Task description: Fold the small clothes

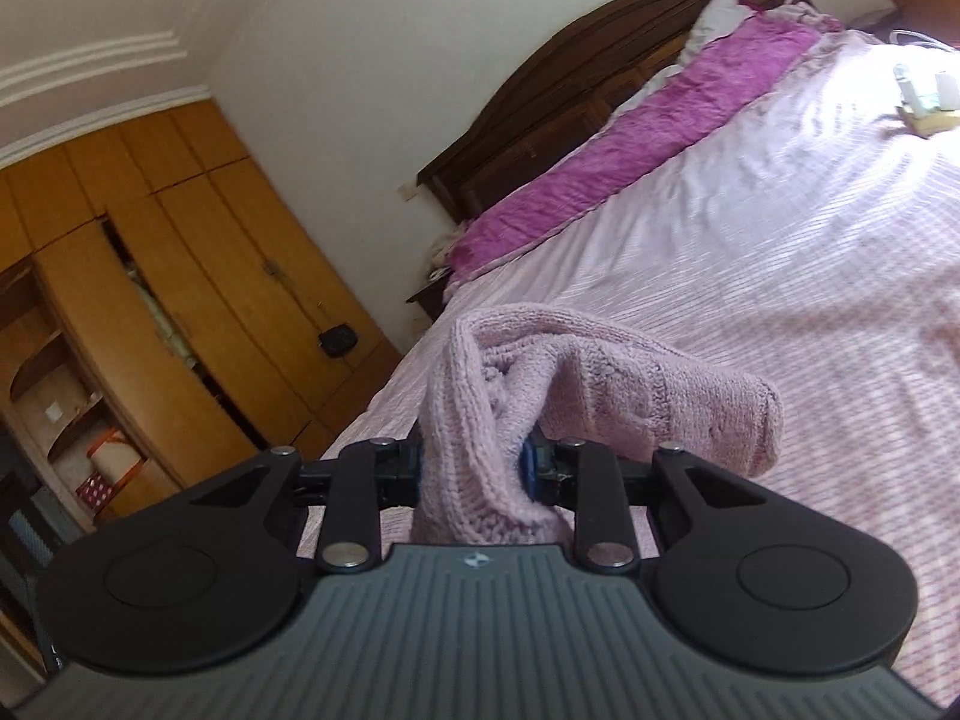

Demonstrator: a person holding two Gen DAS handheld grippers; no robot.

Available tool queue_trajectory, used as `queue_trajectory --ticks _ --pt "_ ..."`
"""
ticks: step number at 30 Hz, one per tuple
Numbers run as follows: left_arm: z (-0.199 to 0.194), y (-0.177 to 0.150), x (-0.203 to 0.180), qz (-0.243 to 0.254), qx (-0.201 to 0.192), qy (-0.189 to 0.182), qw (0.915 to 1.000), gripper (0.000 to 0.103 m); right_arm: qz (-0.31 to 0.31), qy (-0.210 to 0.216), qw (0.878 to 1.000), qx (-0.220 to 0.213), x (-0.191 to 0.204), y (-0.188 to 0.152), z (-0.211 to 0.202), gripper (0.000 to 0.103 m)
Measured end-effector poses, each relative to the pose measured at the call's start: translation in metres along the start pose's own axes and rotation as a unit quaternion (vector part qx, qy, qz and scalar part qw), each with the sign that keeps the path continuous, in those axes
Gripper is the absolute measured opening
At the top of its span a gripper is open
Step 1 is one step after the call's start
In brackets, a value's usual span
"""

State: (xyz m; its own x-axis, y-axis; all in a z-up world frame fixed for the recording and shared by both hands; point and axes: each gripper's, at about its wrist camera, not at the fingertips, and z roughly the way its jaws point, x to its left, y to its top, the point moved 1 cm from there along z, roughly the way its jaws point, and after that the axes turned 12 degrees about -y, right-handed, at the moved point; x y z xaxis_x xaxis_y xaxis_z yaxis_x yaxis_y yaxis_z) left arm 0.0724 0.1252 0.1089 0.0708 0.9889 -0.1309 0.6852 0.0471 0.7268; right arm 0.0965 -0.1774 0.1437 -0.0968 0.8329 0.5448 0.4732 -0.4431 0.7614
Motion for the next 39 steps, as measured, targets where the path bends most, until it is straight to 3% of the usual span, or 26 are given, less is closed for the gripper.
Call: queue_trajectory --ticks 9,17,24,31,35,37,38,39 --pt "-0.007 -0.005 0.027 -0.016 -0.005 0.012 0.9998 0.057 -0.046 0.042 0.996 0.064 0.089 -0.043 0.055 0.03" --pt "-0.009 -0.012 0.05 -0.034 -0.004 0.022 0.9992 0.057 -0.124 0.011 0.978 0.169 0.133 -0.122 0.118 0.033" --pt "-0.009 -0.009 0.045 -0.012 -0.023 0.009 0.9996 0.057 -0.095 0.056 0.983 0.145 0.123 -0.145 0.105 0.059" --pt "0.003 0.002 0.021 -0.009 -0.029 -0.051 0.9982 0.057 -0.069 0.069 0.988 0.119 0.1 -0.13 0.046 0.064" --pt "0.006 0.014 0.002 0.002 -0.042 -0.081 0.9958 0.057 -0.056 0.042 0.994 0.087 0.084 -0.12 0.003 0.068" --pt "0.009 0.023 -0.008 0.01 -0.049 -0.095 0.9942 0.064 -0.051 0.017 0.996 0.067 0.071 -0.112 -0.007 0.069" --pt "0.011 0.028 -0.013 0.013 -0.053 -0.103 0.9932 0.078 -0.05 0.004 0.997 0.058 0.064 -0.108 -0.011 0.069" --pt "0.014 0.031 -0.018 0.017 -0.058 -0.11 0.9921 0.084 -0.048 -0.007 0.998 0.05 0.058 -0.105 -0.013 0.07"
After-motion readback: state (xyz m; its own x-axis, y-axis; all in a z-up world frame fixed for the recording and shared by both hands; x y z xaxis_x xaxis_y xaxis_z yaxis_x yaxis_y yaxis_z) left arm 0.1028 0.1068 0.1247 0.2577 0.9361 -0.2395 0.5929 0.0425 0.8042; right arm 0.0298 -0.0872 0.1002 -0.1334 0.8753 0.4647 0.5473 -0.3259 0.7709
